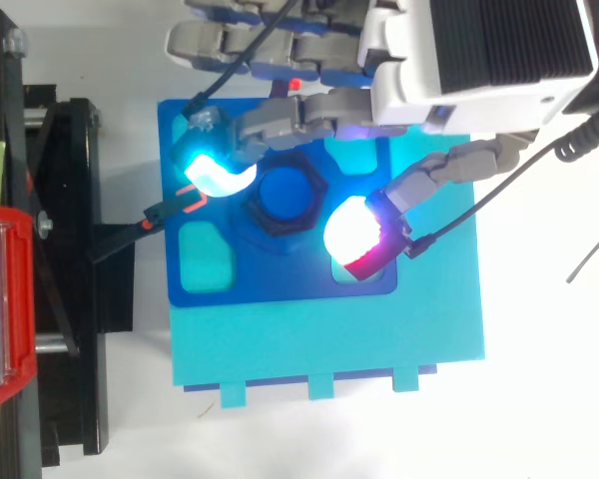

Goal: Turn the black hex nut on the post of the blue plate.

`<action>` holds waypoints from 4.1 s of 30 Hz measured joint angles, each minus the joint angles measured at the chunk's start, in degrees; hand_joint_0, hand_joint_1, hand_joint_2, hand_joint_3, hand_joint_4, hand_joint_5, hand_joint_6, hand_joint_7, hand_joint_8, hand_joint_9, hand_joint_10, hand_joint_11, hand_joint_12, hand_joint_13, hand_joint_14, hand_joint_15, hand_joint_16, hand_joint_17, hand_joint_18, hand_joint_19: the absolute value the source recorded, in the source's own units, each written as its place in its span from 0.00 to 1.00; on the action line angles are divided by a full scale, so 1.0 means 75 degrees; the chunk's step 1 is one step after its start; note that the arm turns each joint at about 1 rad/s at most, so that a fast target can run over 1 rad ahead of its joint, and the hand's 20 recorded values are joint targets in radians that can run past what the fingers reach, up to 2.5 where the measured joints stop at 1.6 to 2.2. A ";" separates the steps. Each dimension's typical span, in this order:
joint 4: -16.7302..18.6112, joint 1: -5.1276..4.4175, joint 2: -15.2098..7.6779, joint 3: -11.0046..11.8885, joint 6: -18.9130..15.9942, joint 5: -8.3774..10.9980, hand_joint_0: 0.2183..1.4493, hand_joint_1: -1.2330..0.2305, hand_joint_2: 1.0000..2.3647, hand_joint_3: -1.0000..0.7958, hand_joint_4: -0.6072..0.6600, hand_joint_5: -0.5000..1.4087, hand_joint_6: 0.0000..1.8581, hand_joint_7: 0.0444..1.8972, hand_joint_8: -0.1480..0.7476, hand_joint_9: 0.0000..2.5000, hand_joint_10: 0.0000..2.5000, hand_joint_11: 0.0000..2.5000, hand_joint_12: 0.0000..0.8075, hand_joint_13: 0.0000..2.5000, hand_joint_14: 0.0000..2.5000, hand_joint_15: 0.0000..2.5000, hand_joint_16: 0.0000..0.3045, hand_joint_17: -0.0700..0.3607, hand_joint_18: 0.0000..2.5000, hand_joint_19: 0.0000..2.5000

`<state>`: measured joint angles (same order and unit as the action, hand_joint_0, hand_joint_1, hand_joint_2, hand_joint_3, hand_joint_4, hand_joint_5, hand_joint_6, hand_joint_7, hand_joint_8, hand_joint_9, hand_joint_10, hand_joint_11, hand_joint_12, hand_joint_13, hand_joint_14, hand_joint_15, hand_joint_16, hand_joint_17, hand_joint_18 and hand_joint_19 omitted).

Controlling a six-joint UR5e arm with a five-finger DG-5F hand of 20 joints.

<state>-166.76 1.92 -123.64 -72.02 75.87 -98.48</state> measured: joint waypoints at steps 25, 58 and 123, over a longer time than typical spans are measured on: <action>0.0259 0.0040 -0.0021 -0.0011 0.0252 -0.0053 0.10 0.22 0.00 0.28 0.42 0.10 0.27 0.32 0.33 0.00 0.00 0.00 0.44 0.00 0.00 0.00 0.19 0.46 0.00 0.00; 0.0496 -0.0041 -0.0319 -0.0013 0.0231 -0.0053 0.11 0.26 0.00 0.28 0.45 0.10 0.27 0.32 0.33 0.00 0.00 0.00 0.45 0.00 0.00 0.00 0.19 0.46 0.00 0.00; 0.0368 0.0125 -0.0319 -0.0008 0.0266 -0.0426 0.21 0.34 0.00 0.28 0.57 0.12 0.27 0.39 0.33 0.00 0.00 0.00 0.40 0.00 0.00 0.00 0.16 0.41 0.00 0.01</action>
<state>-164.00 2.85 -126.03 -72.09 77.87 -101.67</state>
